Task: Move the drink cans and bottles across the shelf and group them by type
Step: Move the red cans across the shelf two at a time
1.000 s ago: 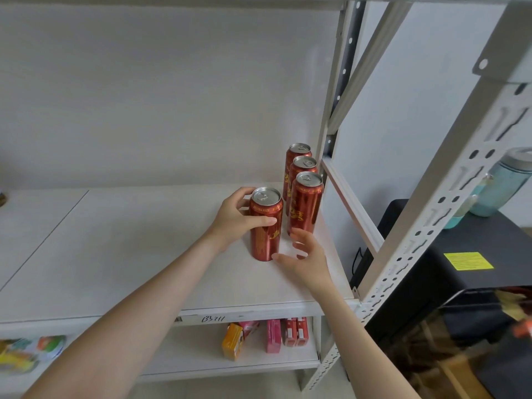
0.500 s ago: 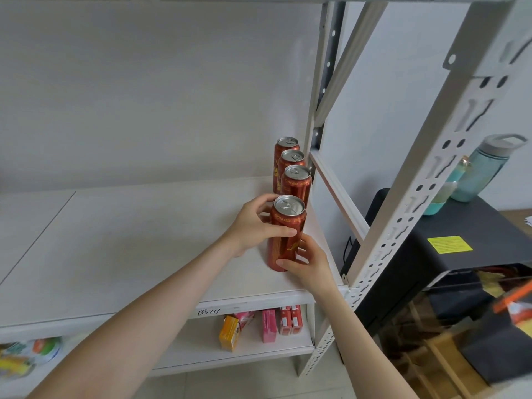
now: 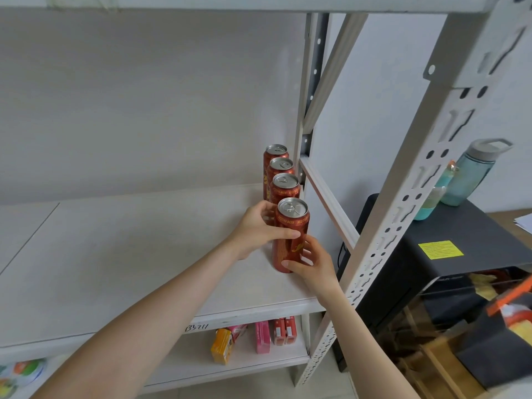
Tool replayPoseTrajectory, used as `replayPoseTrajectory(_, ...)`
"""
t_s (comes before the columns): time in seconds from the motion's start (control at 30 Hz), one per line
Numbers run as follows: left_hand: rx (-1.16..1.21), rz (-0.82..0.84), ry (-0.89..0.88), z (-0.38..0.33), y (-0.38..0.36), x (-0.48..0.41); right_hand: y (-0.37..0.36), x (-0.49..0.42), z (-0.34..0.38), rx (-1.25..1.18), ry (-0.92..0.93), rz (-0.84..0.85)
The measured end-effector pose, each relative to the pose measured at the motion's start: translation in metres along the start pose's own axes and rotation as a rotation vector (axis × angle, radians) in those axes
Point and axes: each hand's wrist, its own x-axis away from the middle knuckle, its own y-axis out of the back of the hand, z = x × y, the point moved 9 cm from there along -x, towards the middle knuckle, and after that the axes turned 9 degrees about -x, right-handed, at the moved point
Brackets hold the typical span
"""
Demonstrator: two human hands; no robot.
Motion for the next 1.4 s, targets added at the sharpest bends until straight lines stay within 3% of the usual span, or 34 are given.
replayPoseTrajectory(0.27,-0.07,-0.087,0.031,0.003,0.007,-0.011,0.001,-0.02,0.001,0.027,0.029,0.003)
replayPoseTrajectory(0.67,-0.116,-0.074,0.015,0.002,0.006,-0.013,0.001,-0.022,0.002,0.049,0.022,0.016)
replayPoseTrajectory(0.93,-0.126,-0.008,-0.031,0.006,0.013,-0.004,0.008,-0.008,-0.006,0.105,-0.034,-0.178)
replayPoseTrajectory(1.17,-0.603,-0.152,-0.119,0.02,0.061,0.032,0.003,0.033,0.003,0.441,0.049,-0.351)
replayPoseTrajectory(1.3,-0.999,-0.212,-0.263,0.026,0.081,0.065,-0.02,0.062,0.015,0.756,0.144,-0.354)
replayPoseTrajectory(1.4,-1.222,-0.19,-0.266,0.04,0.087,0.081,-0.042,0.08,0.018,0.977,0.17,-0.327)
